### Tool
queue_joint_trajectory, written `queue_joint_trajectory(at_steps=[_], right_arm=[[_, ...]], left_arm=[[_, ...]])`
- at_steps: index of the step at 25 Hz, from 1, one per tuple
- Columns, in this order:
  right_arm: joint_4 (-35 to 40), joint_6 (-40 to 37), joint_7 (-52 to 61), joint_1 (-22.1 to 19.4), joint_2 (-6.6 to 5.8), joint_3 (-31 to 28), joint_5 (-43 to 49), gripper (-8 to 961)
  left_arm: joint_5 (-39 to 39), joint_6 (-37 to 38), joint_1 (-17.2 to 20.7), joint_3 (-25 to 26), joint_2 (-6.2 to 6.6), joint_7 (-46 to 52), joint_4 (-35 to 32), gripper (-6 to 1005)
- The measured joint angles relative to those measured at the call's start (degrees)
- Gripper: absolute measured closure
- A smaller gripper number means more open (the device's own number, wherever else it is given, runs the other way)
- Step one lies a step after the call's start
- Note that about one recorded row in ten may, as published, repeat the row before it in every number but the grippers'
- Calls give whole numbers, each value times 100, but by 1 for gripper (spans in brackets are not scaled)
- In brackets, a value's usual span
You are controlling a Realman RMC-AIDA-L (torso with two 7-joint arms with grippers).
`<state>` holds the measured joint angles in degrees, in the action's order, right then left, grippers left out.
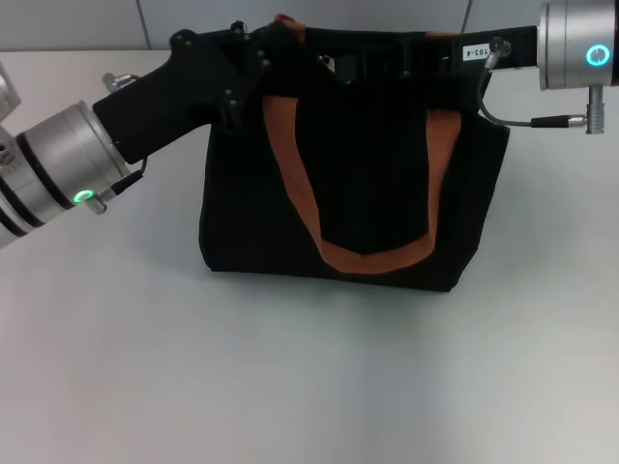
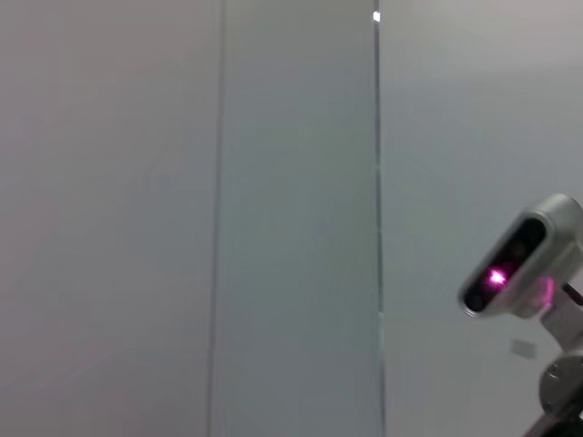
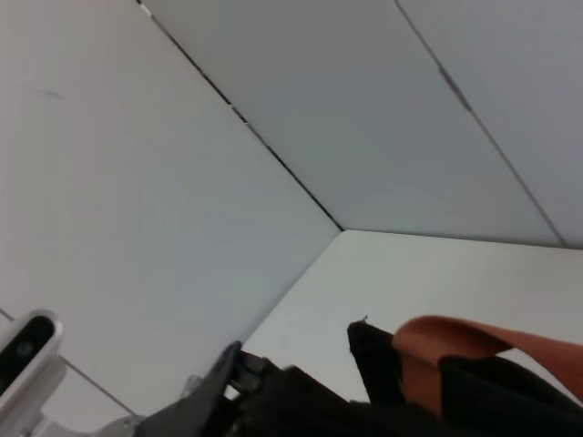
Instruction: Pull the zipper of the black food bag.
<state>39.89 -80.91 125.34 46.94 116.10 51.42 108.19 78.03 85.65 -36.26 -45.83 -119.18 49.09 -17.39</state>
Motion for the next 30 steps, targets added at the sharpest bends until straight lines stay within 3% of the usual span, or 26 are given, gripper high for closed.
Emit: queue_joint_trajectory(at_steps=[14, 20, 30], right_arm=[[5, 110, 74, -75, -16, -51, 109, 954], [79, 84, 215, -269, -104, -62, 113, 954], [603, 51, 445, -797, -137, -165, 84, 954]], left_arm=[[-74, -87, 102, 106, 19, -14, -9, 798], [-78, -117, 103, 110, 19, -14, -8, 795], [-79, -216, 85, 110, 9, -14, -1, 791]])
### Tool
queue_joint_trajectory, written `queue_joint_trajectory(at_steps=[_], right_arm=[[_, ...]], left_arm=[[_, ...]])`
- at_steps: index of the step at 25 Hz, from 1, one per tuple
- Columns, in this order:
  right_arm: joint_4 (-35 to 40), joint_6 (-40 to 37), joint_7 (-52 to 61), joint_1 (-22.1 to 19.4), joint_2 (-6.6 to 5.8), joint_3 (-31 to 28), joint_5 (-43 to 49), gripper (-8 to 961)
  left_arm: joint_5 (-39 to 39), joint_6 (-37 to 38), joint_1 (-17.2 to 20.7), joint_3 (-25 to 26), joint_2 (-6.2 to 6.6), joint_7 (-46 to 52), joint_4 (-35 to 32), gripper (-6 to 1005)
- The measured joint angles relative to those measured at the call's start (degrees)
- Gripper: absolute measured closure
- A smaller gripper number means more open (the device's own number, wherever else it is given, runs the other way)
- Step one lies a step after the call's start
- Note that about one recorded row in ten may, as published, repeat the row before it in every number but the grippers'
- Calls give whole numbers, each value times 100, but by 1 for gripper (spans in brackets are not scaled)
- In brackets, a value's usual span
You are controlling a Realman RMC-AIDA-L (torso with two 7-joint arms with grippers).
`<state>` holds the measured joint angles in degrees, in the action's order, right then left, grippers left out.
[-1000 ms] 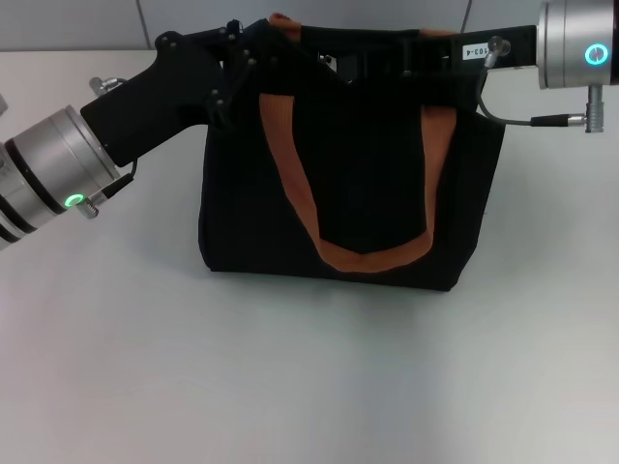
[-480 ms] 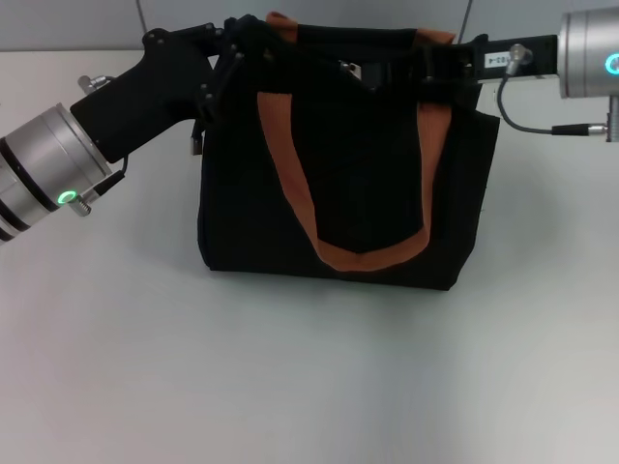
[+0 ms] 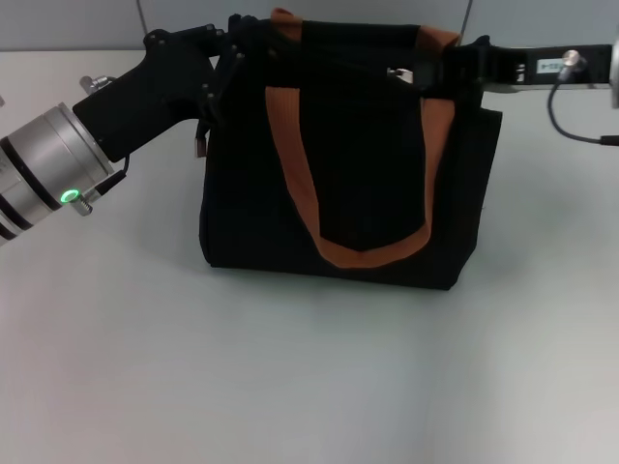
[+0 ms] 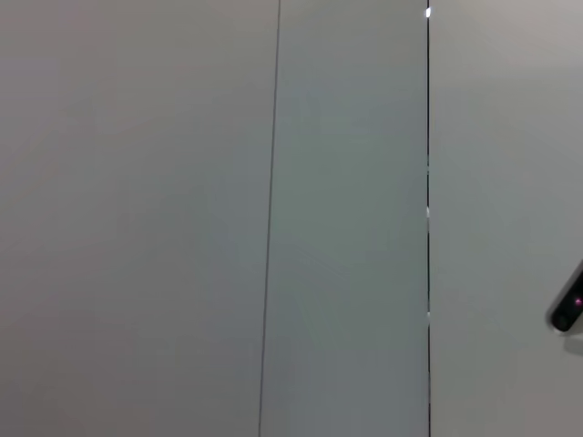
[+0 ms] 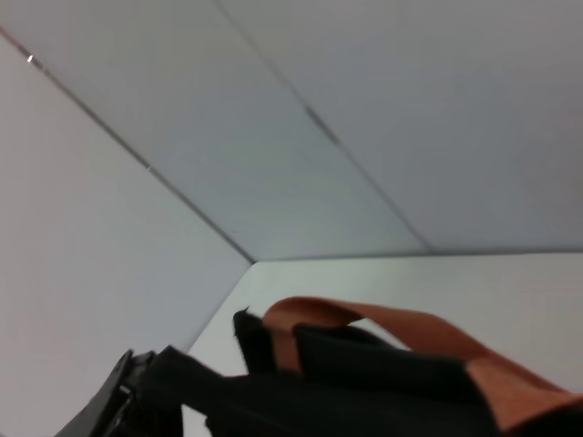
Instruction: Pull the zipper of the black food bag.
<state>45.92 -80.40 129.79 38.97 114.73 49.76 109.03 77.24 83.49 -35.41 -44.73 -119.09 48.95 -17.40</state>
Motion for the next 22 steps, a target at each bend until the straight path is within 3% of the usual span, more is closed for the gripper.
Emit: queue_joint_trajectory(at_steps=[13, 17, 22], right_arm=[[152, -459, -92, -510, -69, -1046, -16, 953], [154, -867, -422, -740, -41, -1548, -373, 953], [-251, -1537, -1397, -1137, -18, -1715, -1294, 953]], left_arm=[[-2, -77, 1, 0, 0, 52, 9, 786], [-12, -86, 29, 0, 0, 64, 10, 784], [-259, -74, 195, -1, 3, 68, 15, 782]])
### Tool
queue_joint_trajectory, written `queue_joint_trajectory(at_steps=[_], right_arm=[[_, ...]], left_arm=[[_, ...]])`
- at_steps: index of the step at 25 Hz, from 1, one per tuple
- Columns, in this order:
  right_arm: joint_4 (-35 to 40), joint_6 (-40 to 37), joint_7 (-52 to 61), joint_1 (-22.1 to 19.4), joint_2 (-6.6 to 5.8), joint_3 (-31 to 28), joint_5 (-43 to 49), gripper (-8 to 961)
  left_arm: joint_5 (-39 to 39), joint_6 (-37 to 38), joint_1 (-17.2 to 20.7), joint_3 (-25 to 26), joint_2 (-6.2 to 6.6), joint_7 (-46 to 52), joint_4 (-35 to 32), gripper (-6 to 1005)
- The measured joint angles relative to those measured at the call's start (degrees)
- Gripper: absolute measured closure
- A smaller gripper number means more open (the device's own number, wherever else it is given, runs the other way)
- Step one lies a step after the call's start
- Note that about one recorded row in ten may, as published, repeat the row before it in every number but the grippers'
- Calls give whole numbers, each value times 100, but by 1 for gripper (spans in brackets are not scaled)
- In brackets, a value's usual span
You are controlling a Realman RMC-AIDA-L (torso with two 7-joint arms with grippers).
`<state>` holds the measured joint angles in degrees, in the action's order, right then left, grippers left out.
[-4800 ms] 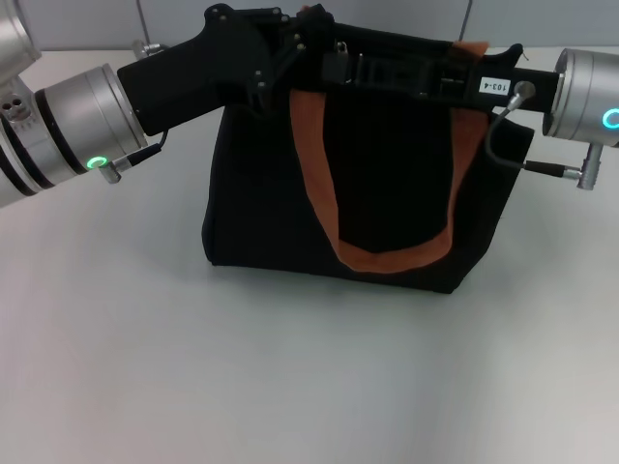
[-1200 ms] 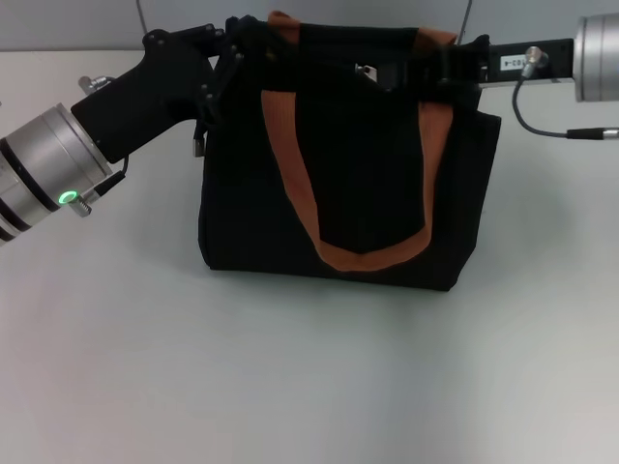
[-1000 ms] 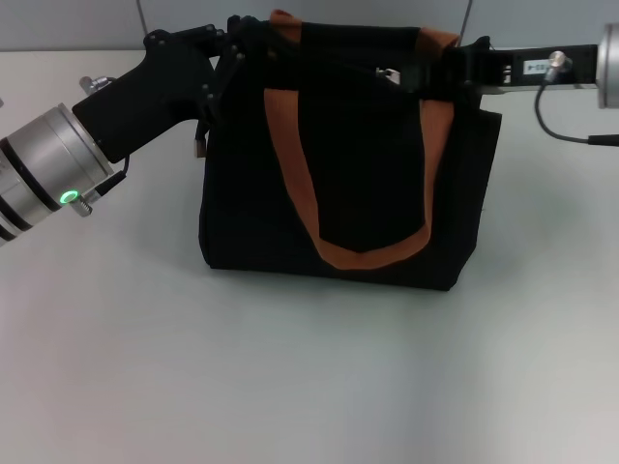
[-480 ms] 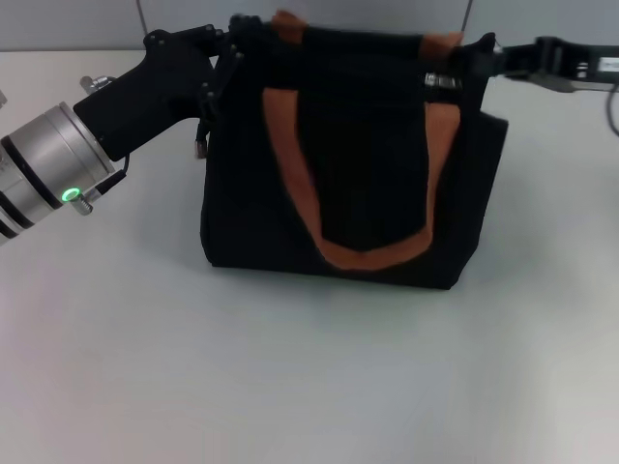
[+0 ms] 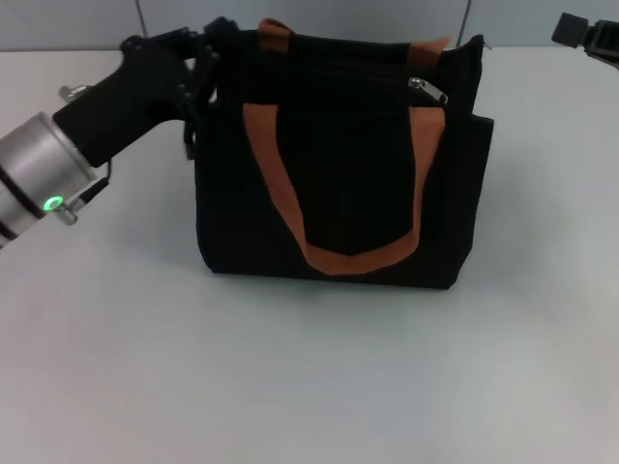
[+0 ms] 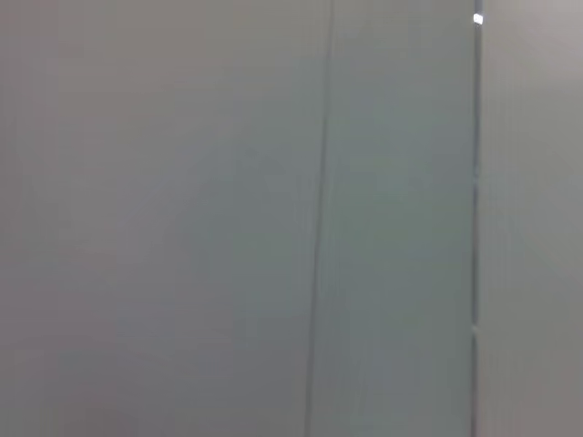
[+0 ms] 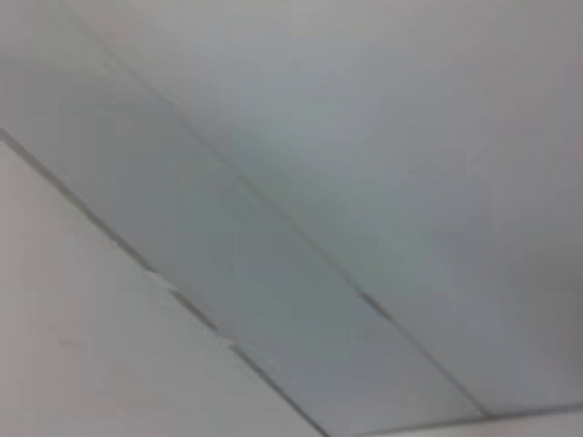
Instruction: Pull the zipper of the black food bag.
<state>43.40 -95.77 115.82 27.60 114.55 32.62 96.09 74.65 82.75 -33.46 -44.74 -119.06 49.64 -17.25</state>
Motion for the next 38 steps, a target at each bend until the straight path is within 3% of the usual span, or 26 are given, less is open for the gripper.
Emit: queue_joint_trajectory(at_steps=[8, 14, 15, 17, 22, 24, 28, 32, 38], right_arm=[[-481, -676, -1143, -176, 77, -29, -271, 953], [-524, -951, -2156, -246, 273, -20, -316, 800], [-586, -1016, -2414, -249, 301, -11, -318, 734], [-643, -1052, -2544, -251, 306, -10, -318, 601], [-916, -1388, -3360, -262, 361, 1, -317, 481], [-923, -1532, -3651, -269, 399, 111, -223, 432], [-931, -1628, -4444, -282, 447, 726, 328, 353], [-1072, -1446, -5287, -266, 474, 1420, 763, 327], [-1353, -1273, -5946, -289, 488, 2038, 830, 320]], left_arm=[[-209, 118, 608, -190, 55, 263, -559, 779], [-212, 395, 1085, -330, 87, 959, -1002, 776], [-226, 496, 1165, -292, 87, 967, -1037, 776], [-250, 784, 1398, -140, 87, 977, -1105, 680], [-253, 1597, 1915, 336, 113, 941, -1105, 468], [-60, 2157, 2275, 319, 199, 880, -1134, 400], [921, 2942, 2525, 26, 336, 422, -1120, 301], [1936, 3046, 2548, -221, 299, 15, -1154, 240], [3087, 2934, 2183, -271, 150, -205, -1088, 163]])
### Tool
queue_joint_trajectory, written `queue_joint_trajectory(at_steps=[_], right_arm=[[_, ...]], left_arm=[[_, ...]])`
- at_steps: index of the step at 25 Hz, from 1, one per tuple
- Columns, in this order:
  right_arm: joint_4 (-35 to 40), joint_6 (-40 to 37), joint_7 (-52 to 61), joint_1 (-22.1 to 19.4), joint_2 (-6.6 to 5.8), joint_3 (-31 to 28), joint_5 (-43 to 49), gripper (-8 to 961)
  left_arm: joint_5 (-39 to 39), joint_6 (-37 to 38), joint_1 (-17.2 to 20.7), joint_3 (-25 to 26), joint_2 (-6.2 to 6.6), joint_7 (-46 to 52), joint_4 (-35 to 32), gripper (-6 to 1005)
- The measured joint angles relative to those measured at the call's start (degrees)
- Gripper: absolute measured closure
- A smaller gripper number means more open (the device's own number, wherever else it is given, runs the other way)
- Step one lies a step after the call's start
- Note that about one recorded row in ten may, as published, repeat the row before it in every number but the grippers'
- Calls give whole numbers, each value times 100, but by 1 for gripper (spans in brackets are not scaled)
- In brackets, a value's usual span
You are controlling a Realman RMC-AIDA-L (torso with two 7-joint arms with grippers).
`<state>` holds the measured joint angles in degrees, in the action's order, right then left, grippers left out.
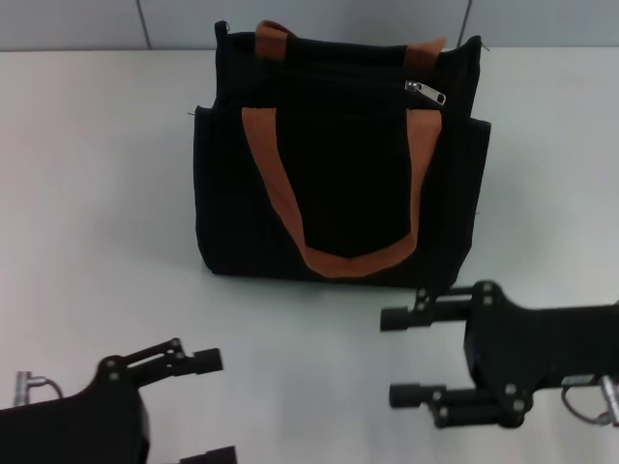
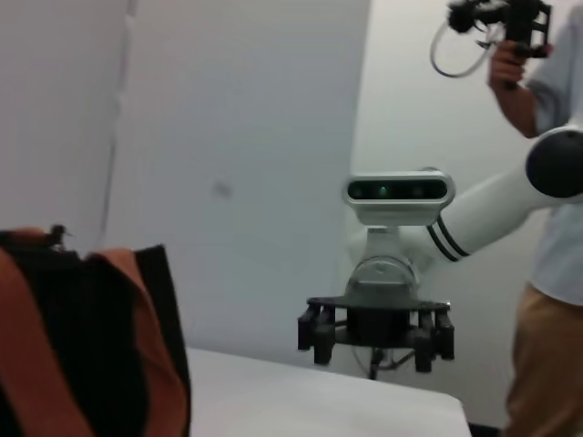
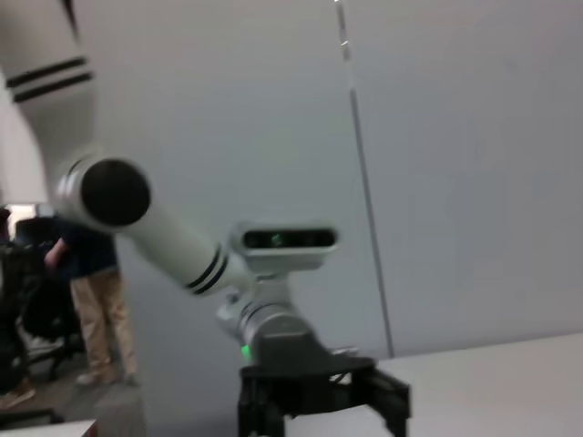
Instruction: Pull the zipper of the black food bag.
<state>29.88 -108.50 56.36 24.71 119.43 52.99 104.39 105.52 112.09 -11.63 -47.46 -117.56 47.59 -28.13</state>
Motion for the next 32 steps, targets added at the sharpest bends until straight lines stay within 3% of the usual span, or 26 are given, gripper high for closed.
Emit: queue_joint_trajectory(at_steps=[6, 12, 32], right_arm=[[-298, 503, -176, 36, 12, 400, -13, 320], [-825, 653, -880, 124, 28, 435, -334, 320], [-1214, 906, -1150, 212, 27, 433, -493, 320]], left_arm=[[67, -201, -259, 24, -78, 8, 33, 163], [70, -426, -445, 10, -104, -15, 279, 163], [82, -459, -447, -34, -119, -138, 391, 163]])
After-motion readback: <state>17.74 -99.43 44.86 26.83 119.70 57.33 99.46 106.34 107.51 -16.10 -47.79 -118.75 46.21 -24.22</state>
